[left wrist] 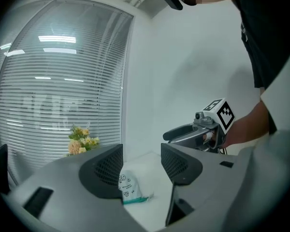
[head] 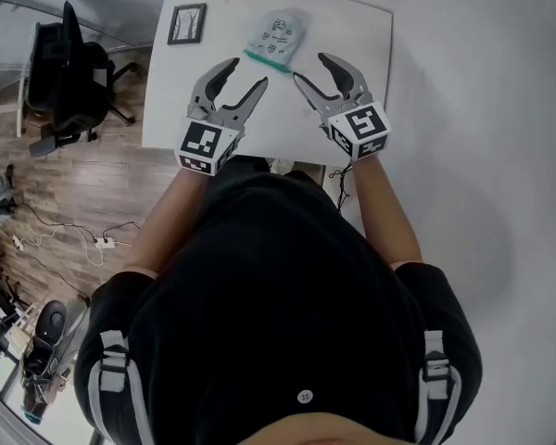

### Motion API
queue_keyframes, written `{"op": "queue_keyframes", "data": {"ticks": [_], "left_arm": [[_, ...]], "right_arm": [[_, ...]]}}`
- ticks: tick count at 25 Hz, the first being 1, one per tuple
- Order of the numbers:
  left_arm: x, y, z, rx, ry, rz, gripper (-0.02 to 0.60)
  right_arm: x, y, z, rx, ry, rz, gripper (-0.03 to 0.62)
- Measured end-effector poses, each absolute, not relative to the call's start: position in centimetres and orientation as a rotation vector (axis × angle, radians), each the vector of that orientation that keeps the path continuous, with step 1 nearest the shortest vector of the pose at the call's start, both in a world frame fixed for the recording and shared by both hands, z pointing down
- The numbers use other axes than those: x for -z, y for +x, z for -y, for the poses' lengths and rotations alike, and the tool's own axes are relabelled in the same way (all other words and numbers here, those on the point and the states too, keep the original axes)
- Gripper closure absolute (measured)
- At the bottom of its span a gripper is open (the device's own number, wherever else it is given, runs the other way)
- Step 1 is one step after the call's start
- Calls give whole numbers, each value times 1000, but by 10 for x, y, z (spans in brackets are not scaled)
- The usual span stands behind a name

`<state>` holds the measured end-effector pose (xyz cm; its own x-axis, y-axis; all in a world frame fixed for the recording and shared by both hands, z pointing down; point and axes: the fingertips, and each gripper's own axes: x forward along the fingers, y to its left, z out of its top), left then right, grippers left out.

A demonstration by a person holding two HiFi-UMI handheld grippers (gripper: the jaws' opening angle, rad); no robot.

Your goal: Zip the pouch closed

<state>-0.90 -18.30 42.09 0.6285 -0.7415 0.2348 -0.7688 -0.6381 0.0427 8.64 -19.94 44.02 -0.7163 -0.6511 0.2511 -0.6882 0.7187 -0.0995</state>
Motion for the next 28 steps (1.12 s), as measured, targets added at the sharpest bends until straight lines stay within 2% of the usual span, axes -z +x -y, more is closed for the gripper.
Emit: {"op": "queue_keyframes", "data": {"ticks": [15,28], "left_arm": [[-528,3,232,-521,2586,1091,350],[-616,22,234,-762,2489,920,374]], "right_arm": [[-546,94,247,-419,994,2523,336],[-638,90,247,-501,820,2339,384]]}}
